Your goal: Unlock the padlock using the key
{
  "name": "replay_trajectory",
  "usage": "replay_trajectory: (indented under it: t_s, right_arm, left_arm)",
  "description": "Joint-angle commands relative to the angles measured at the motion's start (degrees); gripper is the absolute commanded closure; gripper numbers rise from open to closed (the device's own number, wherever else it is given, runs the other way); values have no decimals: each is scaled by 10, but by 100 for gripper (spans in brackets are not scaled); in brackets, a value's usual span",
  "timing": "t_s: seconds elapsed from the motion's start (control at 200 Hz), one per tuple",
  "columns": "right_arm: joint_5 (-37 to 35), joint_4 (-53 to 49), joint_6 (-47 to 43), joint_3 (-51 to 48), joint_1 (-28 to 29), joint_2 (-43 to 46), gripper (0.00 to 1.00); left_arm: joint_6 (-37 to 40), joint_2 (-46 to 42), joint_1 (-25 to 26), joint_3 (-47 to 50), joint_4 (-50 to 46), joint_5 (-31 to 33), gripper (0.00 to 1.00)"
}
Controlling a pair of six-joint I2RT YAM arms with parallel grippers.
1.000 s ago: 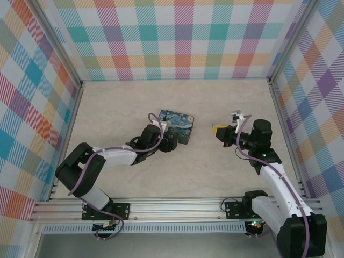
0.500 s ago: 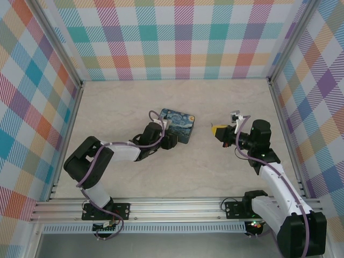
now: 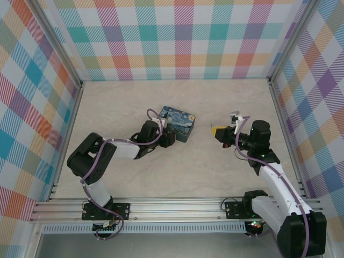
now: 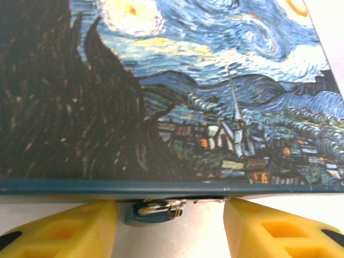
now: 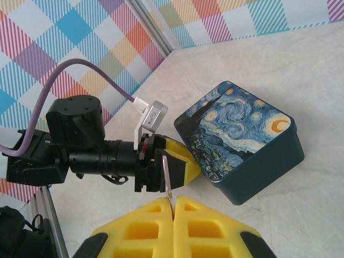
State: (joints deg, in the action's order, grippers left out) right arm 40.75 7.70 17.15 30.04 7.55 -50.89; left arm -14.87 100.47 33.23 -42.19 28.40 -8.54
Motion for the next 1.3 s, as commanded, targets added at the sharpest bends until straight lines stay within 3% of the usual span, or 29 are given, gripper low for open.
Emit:
replay_trajectory:
  t_s: [0.0,0.65,1.295]
  right_arm:
    - [8,17,-9,-8,4,7,99]
    - [8,22,-12,-11,3,4,99]
    - [12,26,-10,-6,3,0,98]
  left_arm:
    - [23,10,-4,5,37,-10,46]
    - [27,50,-7,2,51,16,48]
    - [-1,96,-7,-37,57,-26,57]
